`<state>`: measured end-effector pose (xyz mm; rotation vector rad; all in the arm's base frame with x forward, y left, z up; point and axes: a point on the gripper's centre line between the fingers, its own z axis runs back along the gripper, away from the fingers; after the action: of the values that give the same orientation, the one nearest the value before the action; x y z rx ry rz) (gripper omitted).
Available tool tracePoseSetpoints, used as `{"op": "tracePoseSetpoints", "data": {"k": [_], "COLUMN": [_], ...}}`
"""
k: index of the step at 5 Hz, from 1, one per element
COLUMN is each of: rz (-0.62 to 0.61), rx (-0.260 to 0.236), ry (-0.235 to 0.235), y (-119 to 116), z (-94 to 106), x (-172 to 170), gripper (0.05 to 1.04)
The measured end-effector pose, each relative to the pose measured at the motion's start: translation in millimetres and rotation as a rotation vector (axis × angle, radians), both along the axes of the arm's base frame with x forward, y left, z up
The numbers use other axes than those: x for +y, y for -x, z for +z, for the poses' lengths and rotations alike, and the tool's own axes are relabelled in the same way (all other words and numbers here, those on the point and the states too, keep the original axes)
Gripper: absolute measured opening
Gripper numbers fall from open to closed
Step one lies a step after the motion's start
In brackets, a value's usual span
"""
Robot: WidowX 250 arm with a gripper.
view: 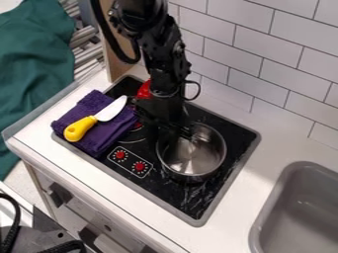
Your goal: Move the pot off the stove
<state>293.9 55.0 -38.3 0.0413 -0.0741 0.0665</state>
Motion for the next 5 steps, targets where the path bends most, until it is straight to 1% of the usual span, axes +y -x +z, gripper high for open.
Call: {"op": "tracePoseSetpoints", "data": {"k": [1, 2, 3, 4, 5], "rz": [-0.015, 0.002, 0.050, 0.126, 0.213], "rx": [-0.007, -0.054, -0.072, -0.106, -0.089], "ry": [-0.008, -0.007, 0.010, 0.041, 0.079], "y": [-3.9, -13.6, -30.7, -49.3, -57.5], "z": [7.2, 31.5, 45.9, 62.0, 54.6], "x": [-5.6, -15.1, -31.7, -42.9, -47.6], "gripper": [0.140, 0.056, 0.054, 0.054, 0.054]}}
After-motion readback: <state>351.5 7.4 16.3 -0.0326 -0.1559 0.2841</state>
